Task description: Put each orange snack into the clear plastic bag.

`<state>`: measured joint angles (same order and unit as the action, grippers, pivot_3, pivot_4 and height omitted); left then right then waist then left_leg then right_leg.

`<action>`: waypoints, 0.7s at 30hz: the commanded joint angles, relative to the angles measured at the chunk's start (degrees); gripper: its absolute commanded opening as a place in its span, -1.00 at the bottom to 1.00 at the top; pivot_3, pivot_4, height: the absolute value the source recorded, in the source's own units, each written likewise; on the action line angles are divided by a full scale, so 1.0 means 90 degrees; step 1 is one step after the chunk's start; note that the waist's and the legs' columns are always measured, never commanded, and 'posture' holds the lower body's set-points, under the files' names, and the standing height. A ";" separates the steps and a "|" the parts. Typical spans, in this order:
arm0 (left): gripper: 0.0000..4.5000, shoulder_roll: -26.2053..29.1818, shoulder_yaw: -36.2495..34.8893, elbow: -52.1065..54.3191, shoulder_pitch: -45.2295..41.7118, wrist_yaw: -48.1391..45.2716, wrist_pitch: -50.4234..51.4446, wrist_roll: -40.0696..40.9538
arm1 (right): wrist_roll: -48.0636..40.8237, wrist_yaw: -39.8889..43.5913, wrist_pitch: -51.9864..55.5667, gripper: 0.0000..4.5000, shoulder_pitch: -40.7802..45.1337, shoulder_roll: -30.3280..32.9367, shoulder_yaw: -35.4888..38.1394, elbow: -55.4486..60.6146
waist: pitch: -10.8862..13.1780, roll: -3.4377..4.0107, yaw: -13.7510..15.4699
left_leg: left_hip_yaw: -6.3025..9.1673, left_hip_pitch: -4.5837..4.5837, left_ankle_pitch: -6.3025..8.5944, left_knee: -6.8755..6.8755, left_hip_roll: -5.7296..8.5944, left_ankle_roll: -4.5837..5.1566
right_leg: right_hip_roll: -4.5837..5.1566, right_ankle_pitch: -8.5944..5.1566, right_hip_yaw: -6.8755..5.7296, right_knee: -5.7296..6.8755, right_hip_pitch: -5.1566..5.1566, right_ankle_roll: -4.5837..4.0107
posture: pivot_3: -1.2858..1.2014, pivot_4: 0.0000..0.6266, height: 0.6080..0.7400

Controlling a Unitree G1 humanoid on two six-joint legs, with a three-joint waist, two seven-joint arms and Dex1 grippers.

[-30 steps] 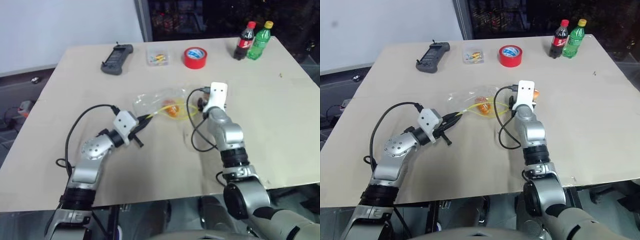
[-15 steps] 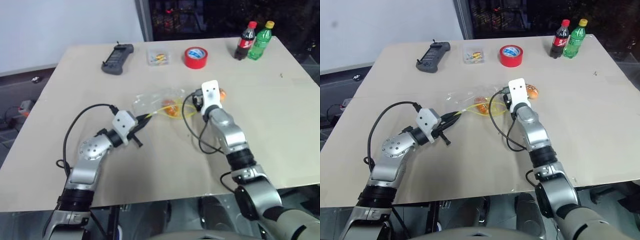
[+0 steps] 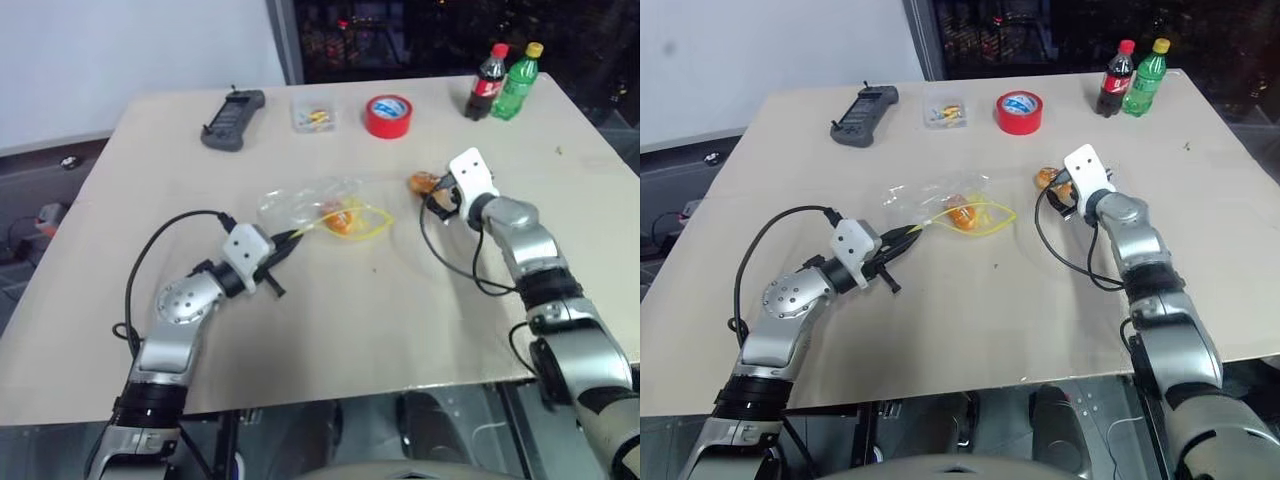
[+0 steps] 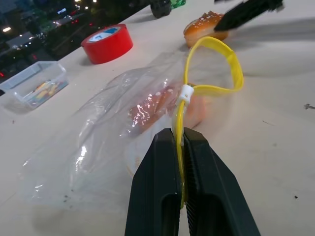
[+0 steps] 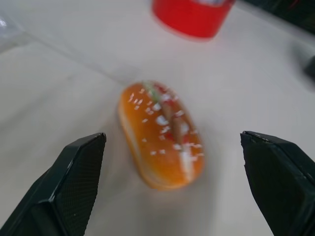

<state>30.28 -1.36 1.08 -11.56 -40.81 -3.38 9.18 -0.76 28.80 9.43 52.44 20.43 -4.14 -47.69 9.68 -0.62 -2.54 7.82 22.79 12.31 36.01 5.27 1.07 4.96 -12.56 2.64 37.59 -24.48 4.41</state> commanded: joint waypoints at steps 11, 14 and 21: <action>-1.00 0.0082 -0.0268 0.0527 0.0149 0.0125 0.0133 0.0113 | -0.0229 0.0956 -0.1365 -0.38 0.0836 0.0047 0.0652 -0.1806 | 0.0001 0.0001 -0.0002 | 0.0003 0.0003 0.0000 -0.0005 0.0001 -0.0001 | 0.0002 0.0000 0.0002 -0.0004 -0.0004 0.0000 | 0.03 -0.52 1.00; -1.00 0.0047 -0.0262 0.0522 0.0132 0.0135 0.0175 0.0144 | -0.0469 0.1400 -0.1011 -0.76 0.0388 0.0142 0.0708 -0.0630 | 0.0001 0.0002 0.0003 | 0.0002 0.0003 0.0001 -0.0005 0.0001 0.0000 | 0.0002 0.0000 0.0002 -0.0001 -0.0005 0.0000 | 0.03 -0.52 1.00; -1.00 0.0084 -0.0281 0.0460 0.0054 -0.0003 0.0160 0.0282 | -0.1732 0.1954 0.2243 -0.76 -0.2077 0.0664 0.0272 0.5721 | 0.0003 0.0006 0.0052 | 0.0025 0.0027 0.0002 -0.0002 0.0003 -0.0002 | 0.0008 -0.0001 -0.0012 -0.0007 -0.0017 0.0000 | 0.03 -0.52 1.00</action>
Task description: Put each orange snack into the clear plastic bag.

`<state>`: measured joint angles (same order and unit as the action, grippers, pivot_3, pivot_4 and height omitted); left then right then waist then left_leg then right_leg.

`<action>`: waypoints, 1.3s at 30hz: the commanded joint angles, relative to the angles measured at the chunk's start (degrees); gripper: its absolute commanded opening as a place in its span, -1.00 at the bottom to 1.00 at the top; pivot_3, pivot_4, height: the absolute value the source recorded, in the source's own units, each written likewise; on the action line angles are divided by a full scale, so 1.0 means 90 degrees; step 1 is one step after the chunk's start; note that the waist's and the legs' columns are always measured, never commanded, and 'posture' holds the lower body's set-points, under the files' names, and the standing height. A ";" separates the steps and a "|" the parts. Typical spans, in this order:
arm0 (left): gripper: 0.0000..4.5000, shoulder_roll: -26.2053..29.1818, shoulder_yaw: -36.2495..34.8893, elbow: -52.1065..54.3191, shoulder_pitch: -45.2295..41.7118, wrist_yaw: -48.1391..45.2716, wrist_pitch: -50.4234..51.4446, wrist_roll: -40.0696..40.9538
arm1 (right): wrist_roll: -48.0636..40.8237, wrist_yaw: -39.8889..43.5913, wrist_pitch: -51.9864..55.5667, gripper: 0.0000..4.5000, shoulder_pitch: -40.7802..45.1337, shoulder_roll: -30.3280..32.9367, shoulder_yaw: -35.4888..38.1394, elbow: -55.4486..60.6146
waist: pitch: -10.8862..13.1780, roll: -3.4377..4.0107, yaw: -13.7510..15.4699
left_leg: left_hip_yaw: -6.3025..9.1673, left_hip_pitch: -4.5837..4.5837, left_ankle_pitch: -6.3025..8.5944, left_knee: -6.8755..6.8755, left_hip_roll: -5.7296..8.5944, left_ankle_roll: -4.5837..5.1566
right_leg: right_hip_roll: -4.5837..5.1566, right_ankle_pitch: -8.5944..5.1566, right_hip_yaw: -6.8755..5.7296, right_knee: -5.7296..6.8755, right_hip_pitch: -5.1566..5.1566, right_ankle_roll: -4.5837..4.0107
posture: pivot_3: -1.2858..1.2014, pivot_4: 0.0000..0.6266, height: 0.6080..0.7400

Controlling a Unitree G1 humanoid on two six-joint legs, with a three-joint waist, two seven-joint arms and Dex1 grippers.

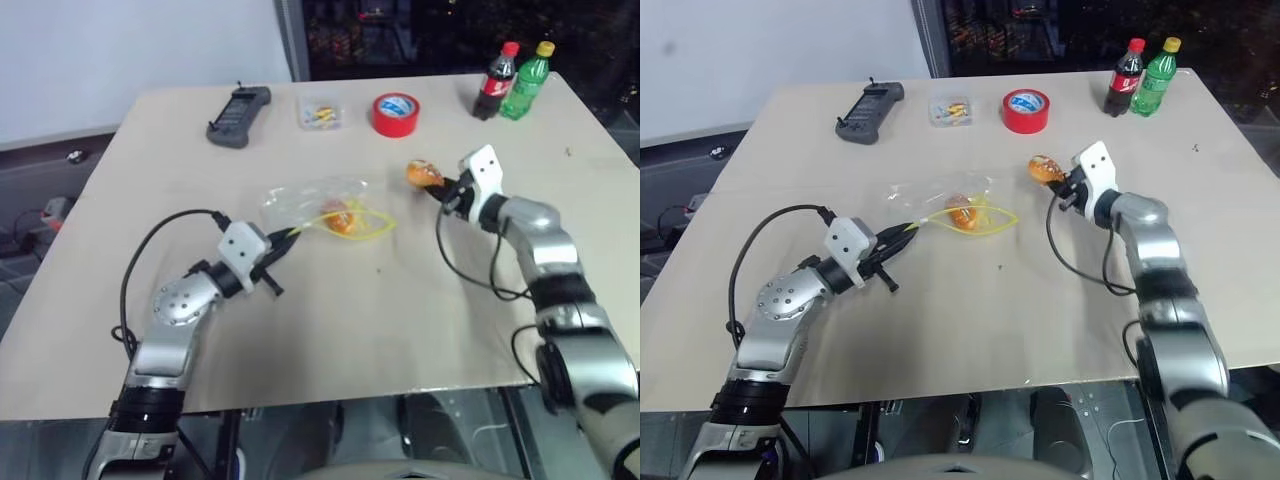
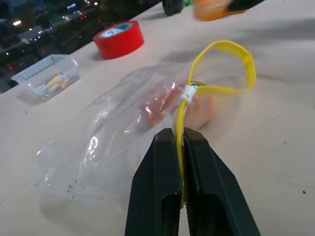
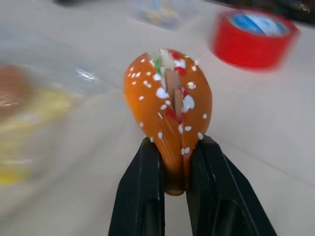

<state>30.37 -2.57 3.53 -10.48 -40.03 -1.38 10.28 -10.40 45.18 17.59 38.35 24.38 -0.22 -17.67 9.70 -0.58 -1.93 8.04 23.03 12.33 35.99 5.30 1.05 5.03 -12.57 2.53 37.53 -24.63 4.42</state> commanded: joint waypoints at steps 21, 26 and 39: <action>-1.00 0.0221 -0.0013 0.0380 0.0269 -0.0660 -0.0428 0.0224 | 0.0018 -0.1862 0.2865 -0.76 -0.0826 -0.1206 -0.1799 0.3163 | 0.0001 0.0001 -0.0047 | -0.0005 -0.0014 0.0000 0.0025 -0.0004 -0.0001 | -0.0004 0.0001 -0.0002 0.0012 0.0016 0.0002 | 0.03 -0.52 1.00; -1.00 0.0255 0.0081 0.0392 0.0418 -0.0673 -0.0550 0.0117 | 0.0038 -0.2284 0.2883 -0.76 -0.0521 -0.2007 -0.1646 0.2484 | 0.0001 0.0001 -0.0046 | -0.0002 -0.0016 0.0000 0.0023 -0.0005 -0.0001 | -0.0006 0.0001 -0.0004 0.0014 0.0016 0.0001 | 0.03 -0.52 1.00; -1.00 0.0255 -0.0030 0.0409 0.0753 -0.0660 -0.0736 0.0196 | -0.0155 -0.3152 0.3203 -0.76 -0.0272 -0.2785 -0.0570 0.1748 | 0.0001 0.0003 -0.0040 | 0.0003 -0.0015 0.0001 0.0018 -0.0001 -0.0002 | -0.0005 0.0001 -0.0006 0.0017 0.0006 0.0000 | 0.03 -0.52 1.00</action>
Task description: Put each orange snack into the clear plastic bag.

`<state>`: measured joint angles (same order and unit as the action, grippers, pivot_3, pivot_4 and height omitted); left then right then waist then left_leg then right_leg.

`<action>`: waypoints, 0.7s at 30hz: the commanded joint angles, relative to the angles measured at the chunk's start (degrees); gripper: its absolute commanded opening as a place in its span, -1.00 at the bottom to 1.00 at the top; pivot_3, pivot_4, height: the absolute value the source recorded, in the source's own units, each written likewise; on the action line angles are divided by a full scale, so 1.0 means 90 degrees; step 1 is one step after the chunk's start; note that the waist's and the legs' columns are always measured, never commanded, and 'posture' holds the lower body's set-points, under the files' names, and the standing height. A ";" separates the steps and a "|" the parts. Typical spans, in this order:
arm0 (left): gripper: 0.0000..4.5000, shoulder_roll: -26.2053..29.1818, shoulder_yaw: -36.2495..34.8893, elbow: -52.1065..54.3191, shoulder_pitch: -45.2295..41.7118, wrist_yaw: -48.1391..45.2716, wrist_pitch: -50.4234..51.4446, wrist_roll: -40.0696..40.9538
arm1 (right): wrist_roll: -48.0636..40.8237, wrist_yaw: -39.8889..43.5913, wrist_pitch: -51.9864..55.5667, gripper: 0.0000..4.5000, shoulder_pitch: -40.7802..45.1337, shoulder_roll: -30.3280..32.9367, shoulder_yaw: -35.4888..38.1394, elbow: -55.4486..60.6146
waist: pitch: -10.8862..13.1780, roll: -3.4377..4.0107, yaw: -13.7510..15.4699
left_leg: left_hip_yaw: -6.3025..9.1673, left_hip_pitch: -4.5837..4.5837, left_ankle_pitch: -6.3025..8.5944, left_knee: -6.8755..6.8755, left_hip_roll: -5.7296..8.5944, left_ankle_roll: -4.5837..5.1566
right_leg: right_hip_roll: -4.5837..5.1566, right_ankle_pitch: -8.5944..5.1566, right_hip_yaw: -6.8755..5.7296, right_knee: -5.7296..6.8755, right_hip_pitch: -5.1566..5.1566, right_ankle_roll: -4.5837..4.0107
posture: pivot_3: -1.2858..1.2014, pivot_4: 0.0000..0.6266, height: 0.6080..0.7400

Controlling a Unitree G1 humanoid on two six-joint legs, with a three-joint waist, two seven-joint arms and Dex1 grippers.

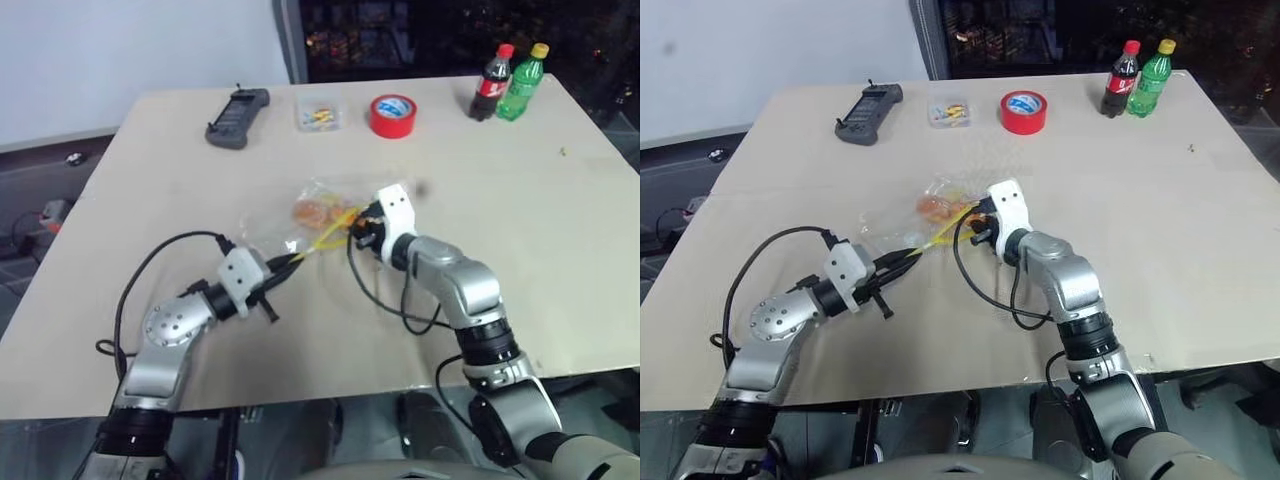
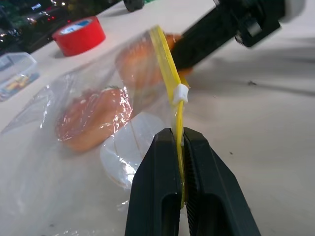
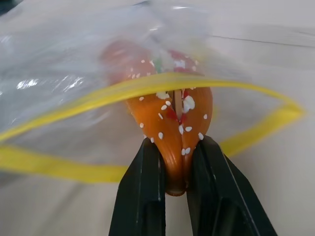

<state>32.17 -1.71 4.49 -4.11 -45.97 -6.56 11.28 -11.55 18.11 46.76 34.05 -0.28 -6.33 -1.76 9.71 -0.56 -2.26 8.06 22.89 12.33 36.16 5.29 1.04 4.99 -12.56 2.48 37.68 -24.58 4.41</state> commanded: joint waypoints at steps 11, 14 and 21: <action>-1.00 0.0031 -0.0051 0.0278 0.0088 -0.0250 -0.0403 0.0189 | 0.0566 -0.0166 -0.1434 -0.76 0.0747 -0.0413 -0.0496 -0.1303 | 0.0001 0.0001 -0.0029 | -0.0006 -0.0001 0.0000 -0.0008 -0.0001 0.0000 | -0.0002 0.0000 0.0004 0.0001 -0.0001 -0.0001 | 0.03 -0.52 1.00; -1.00 0.0010 -0.0056 0.0200 0.0080 -0.0241 -0.0456 0.0177 | 0.0632 0.0090 -0.1848 -0.46 0.0744 -0.0472 -0.0711 -0.1599 | 0.0000 0.0001 -0.0025 | -0.0005 -0.0001 0.0000 -0.0009 -0.0001 0.0000 | -0.0002 0.0000 0.0004 0.0000 -0.0001 -0.0001 | 0.03 -0.52 1.00; -1.00 -0.0121 -0.0300 0.0109 0.0008 -0.0039 -0.0116 0.0509 | 0.0934 0.0844 -0.2110 0.44 0.0132 0.0347 -0.1287 -0.0480 | 0.0001 0.0002 -0.0007 | 0.0000 -0.0001 0.0000 -0.0009 0.0000 0.0000 | -0.0001 0.0000 0.0001 -0.0001 -0.0003 -0.0001 | 0.03 -0.52 1.00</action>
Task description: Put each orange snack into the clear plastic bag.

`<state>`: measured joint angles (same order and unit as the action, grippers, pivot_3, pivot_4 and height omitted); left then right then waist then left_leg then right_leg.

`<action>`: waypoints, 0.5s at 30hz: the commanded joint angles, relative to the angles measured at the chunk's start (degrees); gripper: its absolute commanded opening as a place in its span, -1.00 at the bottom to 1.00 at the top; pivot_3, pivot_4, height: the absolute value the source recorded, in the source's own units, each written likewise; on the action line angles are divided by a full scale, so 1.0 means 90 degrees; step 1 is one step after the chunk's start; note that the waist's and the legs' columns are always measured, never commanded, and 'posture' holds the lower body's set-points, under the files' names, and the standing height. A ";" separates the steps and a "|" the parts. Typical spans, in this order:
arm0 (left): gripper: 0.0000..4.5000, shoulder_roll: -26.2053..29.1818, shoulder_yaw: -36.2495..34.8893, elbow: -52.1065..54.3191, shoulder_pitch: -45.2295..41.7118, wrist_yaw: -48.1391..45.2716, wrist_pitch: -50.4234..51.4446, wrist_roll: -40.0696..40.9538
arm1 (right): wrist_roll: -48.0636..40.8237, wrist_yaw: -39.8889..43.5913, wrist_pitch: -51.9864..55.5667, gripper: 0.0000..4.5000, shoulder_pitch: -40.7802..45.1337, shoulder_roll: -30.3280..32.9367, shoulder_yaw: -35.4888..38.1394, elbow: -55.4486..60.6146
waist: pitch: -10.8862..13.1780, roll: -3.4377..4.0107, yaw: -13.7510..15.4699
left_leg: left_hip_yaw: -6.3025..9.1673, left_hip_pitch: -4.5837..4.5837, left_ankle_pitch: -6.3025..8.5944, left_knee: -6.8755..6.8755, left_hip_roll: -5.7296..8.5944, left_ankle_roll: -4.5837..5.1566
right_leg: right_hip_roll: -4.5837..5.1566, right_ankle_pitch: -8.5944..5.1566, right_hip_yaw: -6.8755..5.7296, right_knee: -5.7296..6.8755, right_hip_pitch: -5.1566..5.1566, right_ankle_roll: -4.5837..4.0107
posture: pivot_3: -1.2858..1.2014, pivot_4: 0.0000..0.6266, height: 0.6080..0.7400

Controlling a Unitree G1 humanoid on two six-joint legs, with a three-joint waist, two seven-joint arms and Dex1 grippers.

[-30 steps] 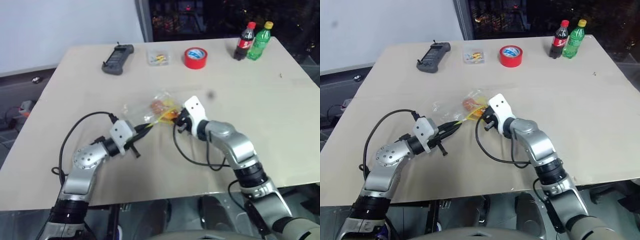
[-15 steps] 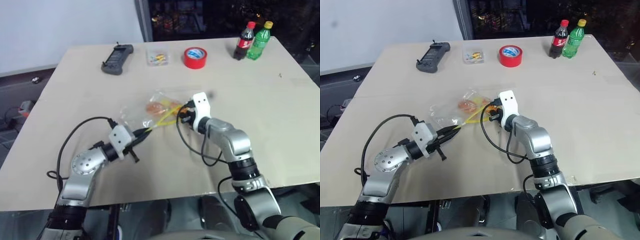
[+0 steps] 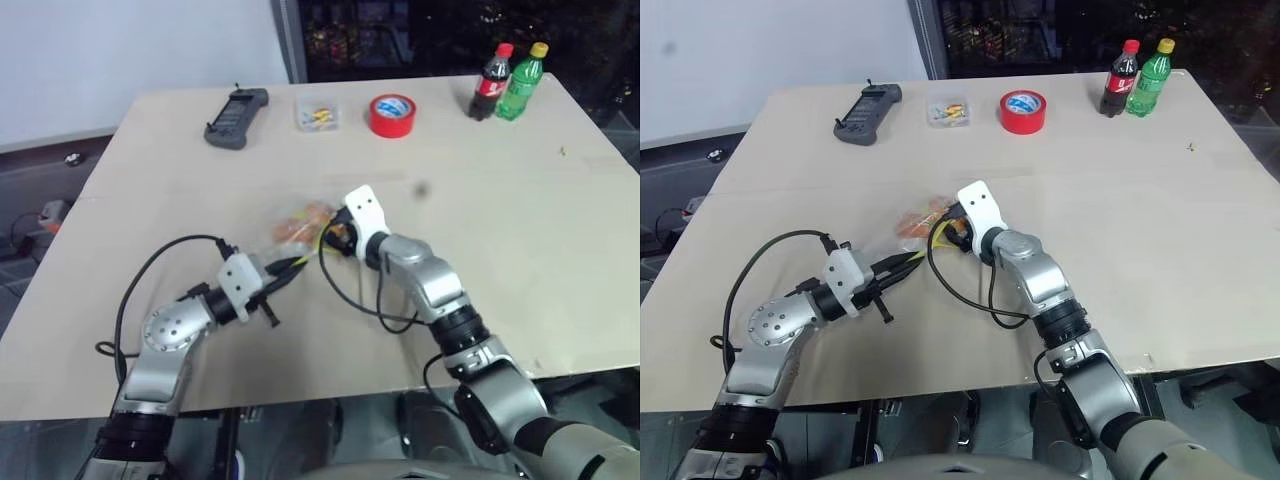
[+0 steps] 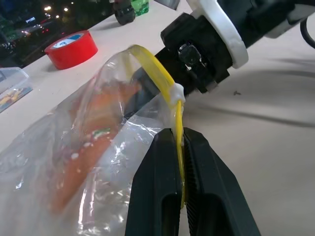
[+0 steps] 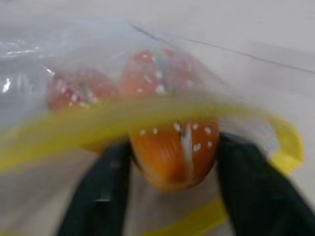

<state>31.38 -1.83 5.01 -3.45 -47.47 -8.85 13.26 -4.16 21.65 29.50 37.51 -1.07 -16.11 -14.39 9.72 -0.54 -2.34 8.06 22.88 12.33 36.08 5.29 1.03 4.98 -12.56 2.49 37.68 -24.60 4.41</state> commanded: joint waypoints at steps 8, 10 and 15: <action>-1.00 -0.0060 -0.0574 0.0107 -0.0428 0.0106 0.0785 0.0909 | 0.0550 0.1389 -0.0949 0.44 -0.1027 0.2329 -0.0363 0.2761 | 0.0000 -0.0001 -0.0029 | -0.0002 0.0000 0.0000 0.0002 -0.0004 0.0001 | -0.0002 -0.0002 -0.0002 -0.0002 0.0008 0.0002 | 0.03 -0.52 1.00; -1.00 -0.0079 -0.0647 0.0156 -0.0496 0.0004 0.0943 0.1195 | 0.1258 0.1127 -0.1551 0.44 -0.0920 0.2667 -0.0628 0.2413 | 0.0000 -0.0001 -0.0023 | -0.0004 -0.0003 0.0000 0.0002 -0.0008 0.0000 | -0.0006 -0.0002 -0.0002 -0.0002 0.0008 0.0003 | 0.03 -0.52 1.00; -1.00 -0.0062 -0.0885 0.0257 -0.0597 -0.0226 0.1247 0.1810 | 0.2158 0.0698 -0.2510 0.44 -0.0424 0.2546 -0.1082 0.1141 | 0.0001 -0.0004 -0.0006 | -0.0007 -0.0003 -0.0001 0.0009 -0.0006 0.0000 | -0.0004 -0.0001 -0.0002 -0.0003 0.0013 0.0002 | 0.03 -0.52 1.00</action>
<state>30.50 -7.47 5.03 -8.15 -48.55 2.03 26.67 13.41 29.37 10.60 31.11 23.25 -24.87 -2.18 9.73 -0.58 -2.40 7.99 22.86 12.32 36.16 5.23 1.03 4.94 -12.57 2.48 37.64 -24.49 4.43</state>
